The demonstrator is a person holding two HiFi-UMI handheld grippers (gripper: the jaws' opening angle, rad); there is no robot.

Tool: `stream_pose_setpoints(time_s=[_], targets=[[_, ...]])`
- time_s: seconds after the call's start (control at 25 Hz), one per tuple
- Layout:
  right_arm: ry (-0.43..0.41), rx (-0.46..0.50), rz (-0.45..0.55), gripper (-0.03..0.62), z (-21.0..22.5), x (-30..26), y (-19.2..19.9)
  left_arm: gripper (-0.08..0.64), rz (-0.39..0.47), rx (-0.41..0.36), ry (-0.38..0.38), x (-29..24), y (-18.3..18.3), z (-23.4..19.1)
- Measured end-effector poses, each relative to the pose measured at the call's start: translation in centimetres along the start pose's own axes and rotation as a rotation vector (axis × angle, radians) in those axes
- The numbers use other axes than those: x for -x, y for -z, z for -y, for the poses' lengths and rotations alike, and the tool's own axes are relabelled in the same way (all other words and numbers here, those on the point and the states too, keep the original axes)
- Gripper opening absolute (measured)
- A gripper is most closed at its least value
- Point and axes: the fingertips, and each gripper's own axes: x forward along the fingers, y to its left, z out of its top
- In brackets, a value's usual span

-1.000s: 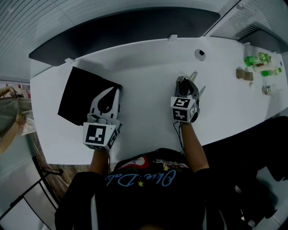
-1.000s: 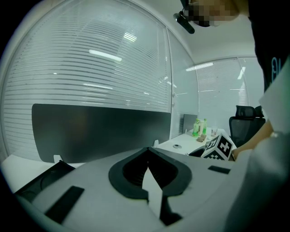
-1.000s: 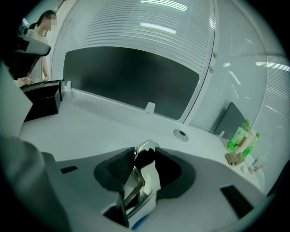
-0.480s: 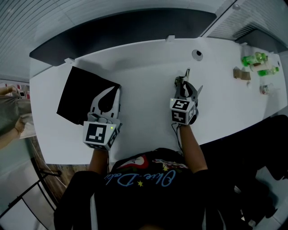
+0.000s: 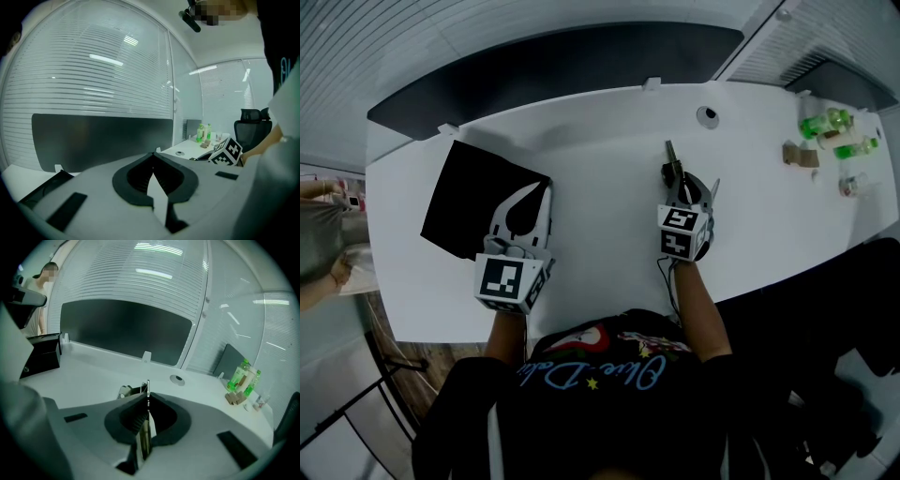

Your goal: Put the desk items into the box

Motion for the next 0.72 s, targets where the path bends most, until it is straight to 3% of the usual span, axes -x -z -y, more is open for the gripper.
stream_pose_setpoints(time_s=[0.72], targets=[[-0.083,-0.097,0.033,0.014,0.3,1.8,-0.5,0.008,0.007,-0.032,-0.001,0.9,-0.9,1.3]])
